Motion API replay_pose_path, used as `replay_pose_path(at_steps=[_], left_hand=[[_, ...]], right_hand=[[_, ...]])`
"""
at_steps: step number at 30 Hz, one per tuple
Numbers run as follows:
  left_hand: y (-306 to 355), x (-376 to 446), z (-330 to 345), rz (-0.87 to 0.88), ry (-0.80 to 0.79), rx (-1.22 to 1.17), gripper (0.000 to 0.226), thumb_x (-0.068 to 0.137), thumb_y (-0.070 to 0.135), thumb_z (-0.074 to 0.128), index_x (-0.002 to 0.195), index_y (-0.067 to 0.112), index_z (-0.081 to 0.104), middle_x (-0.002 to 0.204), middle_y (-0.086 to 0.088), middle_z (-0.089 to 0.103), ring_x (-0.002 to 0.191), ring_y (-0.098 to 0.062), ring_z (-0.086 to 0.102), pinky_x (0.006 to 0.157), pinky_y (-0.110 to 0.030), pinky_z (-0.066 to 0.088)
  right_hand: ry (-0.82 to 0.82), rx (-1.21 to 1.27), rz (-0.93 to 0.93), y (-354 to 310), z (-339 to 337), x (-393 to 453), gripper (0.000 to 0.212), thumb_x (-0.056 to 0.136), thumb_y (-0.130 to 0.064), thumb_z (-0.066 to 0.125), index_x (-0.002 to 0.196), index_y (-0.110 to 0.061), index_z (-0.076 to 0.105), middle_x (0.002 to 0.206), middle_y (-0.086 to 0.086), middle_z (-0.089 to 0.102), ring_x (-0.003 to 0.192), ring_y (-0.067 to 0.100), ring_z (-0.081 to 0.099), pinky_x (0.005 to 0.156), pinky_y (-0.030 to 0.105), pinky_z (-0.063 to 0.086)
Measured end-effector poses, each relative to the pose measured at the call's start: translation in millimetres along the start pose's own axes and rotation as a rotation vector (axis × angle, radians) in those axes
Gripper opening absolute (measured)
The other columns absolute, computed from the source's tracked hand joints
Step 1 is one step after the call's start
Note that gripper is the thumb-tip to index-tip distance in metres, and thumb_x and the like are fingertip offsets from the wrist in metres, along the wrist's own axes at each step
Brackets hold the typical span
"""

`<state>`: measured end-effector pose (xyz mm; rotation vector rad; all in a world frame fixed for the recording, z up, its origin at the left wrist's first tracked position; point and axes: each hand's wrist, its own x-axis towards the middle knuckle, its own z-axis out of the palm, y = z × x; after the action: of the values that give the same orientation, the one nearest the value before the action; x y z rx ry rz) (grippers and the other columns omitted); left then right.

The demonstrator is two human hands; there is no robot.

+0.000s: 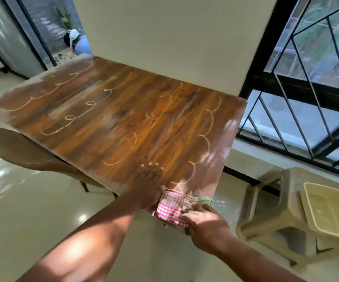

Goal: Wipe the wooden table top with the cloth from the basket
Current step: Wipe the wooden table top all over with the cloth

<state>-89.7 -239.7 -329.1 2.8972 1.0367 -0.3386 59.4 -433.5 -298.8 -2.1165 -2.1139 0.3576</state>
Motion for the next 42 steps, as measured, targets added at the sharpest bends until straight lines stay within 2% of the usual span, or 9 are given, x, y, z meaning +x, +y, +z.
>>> replay_pose_path(at_steps=[5, 9, 13, 21, 27, 32, 35, 37, 42], left_hand=[[8, 19, -2, 0.083, -0.002, 0.041, 0.066, 0.101, 0.048, 0.021, 0.154, 0.015, -0.001, 0.162, -0.012, -0.005, 0.148, -0.029, -0.009, 0.117, -0.044, -0.010], [11, 33, -1, 0.137, 0.025, 0.040, 0.065, 0.102, 0.047, 0.022, 0.154, 0.017, -0.001, 0.162, -0.011, -0.005, 0.148, -0.028, -0.008, 0.114, -0.042, -0.015], [7, 37, 10, 0.178, 0.078, 0.018, 0.064, 0.101, 0.047, 0.023, 0.154, 0.017, 0.002, 0.162, -0.008, -0.003, 0.148, -0.026, -0.007, 0.114, -0.040, -0.016], [-8, 38, 26, 0.301, 0.101, 0.000, 0.065, 0.098, 0.049, 0.016, 0.154, 0.017, 0.005, 0.162, -0.007, -0.001, 0.148, -0.025, -0.008, 0.113, -0.037, -0.018], [-22, 37, 26, 0.327, 0.134, -0.039, 0.063, 0.102, 0.045, 0.022, 0.154, 0.017, 0.002, 0.161, -0.005, -0.005, 0.147, -0.024, -0.014, 0.114, -0.036, -0.020], [-32, 41, 23, 0.345, 0.165, 0.007, 0.062, 0.102, 0.042, 0.023, 0.153, 0.015, 0.000, 0.161, -0.007, -0.005, 0.148, -0.027, -0.011, 0.115, -0.039, -0.018], [-33, 43, 22, 0.326, 0.172, -0.070, 0.060, 0.102, 0.035, 0.029, 0.153, 0.015, 0.003, 0.161, -0.008, -0.002, 0.148, -0.027, -0.009, 0.114, -0.036, -0.020], [-34, 45, 23, 0.332, 0.168, -0.080, 0.060, 0.102, 0.033, 0.029, 0.153, 0.016, 0.004, 0.161, -0.007, -0.001, 0.148, -0.026, -0.007, 0.113, -0.036, -0.020], [-36, 49, 24, 0.350, 0.167, -0.065, 0.060, 0.102, 0.036, 0.025, 0.154, 0.018, 0.001, 0.162, -0.004, -0.003, 0.148, -0.023, -0.008, 0.113, -0.035, -0.020]], right_hand=[[0.011, -0.015, 0.102, -35, 18, 9, 0.039, 0.083, -0.036, 0.053, 0.116, -0.018, 0.066, 0.124, 0.002, 0.064, 0.119, 0.027, 0.056, 0.102, 0.035, 0.041], [-0.054, -0.030, 0.142, -21, 40, 19, 0.059, 0.100, -0.044, 0.025, 0.152, -0.017, 0.021, 0.159, 0.002, 0.015, 0.147, 0.021, 0.002, 0.112, 0.028, -0.019], [-0.062, -0.124, 0.205, -22, 45, 19, 0.057, 0.095, -0.047, 0.036, 0.143, -0.018, 0.045, 0.148, 0.001, 0.042, 0.140, 0.022, 0.031, 0.112, 0.037, 0.012], [-0.013, -0.035, 0.271, -53, 64, 5, 0.054, 0.096, -0.042, 0.036, 0.141, -0.016, 0.047, 0.144, 0.001, 0.047, 0.136, 0.022, 0.039, 0.111, 0.036, 0.022], [-0.044, -0.064, 0.218, -32, 57, -7, 0.057, 0.098, -0.046, 0.032, 0.147, -0.017, 0.038, 0.151, 0.000, 0.036, 0.142, 0.017, 0.026, 0.114, 0.034, 0.017], [-0.090, -0.075, 0.363, -27, 57, 30, 0.062, 0.100, -0.049, 0.014, 0.153, -0.024, -0.005, 0.160, -0.002, -0.008, 0.143, 0.016, -0.021, 0.113, 0.031, -0.018], [-0.078, -0.069, 0.434, -36, 59, 45, 0.061, 0.099, -0.049, 0.012, 0.153, -0.026, -0.004, 0.160, -0.003, -0.010, 0.142, 0.018, -0.024, 0.110, 0.031, -0.023], [-0.113, -0.038, 0.375, -44, 61, 36, 0.059, 0.098, -0.047, 0.014, 0.153, -0.029, 0.000, 0.160, -0.005, -0.002, 0.144, 0.020, -0.019, 0.112, 0.033, -0.019], [-0.076, -0.010, 0.295, -47, 59, -3, 0.051, 0.100, -0.046, 0.027, 0.146, -0.027, 0.038, 0.148, -0.006, 0.041, 0.140, 0.022, 0.032, 0.112, 0.038, 0.020]])
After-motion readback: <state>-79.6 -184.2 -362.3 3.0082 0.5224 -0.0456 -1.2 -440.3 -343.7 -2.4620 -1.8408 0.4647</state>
